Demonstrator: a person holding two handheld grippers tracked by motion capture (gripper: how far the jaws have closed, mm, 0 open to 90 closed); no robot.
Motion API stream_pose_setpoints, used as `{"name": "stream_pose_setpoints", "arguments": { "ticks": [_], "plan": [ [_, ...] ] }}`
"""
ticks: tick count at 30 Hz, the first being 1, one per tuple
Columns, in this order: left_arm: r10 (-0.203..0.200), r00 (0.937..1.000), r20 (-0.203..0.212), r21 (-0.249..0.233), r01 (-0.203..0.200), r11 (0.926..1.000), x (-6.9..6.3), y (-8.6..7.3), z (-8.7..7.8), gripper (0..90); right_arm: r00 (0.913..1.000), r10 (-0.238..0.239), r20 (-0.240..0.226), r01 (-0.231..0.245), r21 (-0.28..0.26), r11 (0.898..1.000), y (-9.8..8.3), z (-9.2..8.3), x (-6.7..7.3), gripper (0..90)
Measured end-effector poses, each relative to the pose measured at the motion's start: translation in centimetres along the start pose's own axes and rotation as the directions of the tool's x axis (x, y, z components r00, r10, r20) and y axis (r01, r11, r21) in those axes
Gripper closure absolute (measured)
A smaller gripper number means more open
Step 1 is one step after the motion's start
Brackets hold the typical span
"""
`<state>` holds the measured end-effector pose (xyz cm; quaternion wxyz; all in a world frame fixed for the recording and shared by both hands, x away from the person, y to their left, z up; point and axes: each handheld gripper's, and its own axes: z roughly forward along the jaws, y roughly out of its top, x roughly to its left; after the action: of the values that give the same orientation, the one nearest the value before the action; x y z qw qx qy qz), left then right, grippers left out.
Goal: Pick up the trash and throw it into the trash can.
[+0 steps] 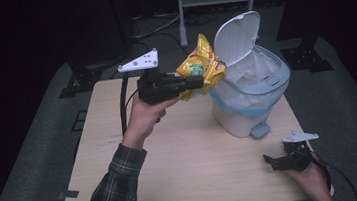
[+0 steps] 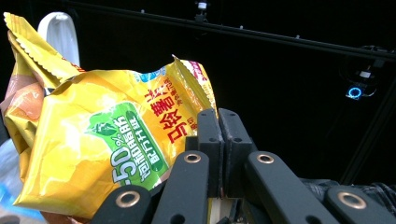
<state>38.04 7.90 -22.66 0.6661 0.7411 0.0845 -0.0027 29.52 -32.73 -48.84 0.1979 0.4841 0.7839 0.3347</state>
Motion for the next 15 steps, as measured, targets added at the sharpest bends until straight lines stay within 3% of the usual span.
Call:
{"name": "stream_pose_setpoints", "arguments": {
  "ticks": [7, 15],
  "plan": [
    [0.030, 0.9992, 0.025, 0.016, -0.030, 0.9994, -0.1, 1.8, 1.9, 89.0, 1.0000, -0.001, 0.002, 0.001, -0.001, 1.000, 0.0, 0.0, 0.0, 2.3],
    [0.040, 0.9973, 0.061, 0.024, -0.042, 0.9989, 0.0, 2.7, 4.1, 89.1, 1.0000, -0.001, 0.002, 0.001, -0.002, 1.000, 0.0, 0.0, 0.0, 2.3]
  ]
}}
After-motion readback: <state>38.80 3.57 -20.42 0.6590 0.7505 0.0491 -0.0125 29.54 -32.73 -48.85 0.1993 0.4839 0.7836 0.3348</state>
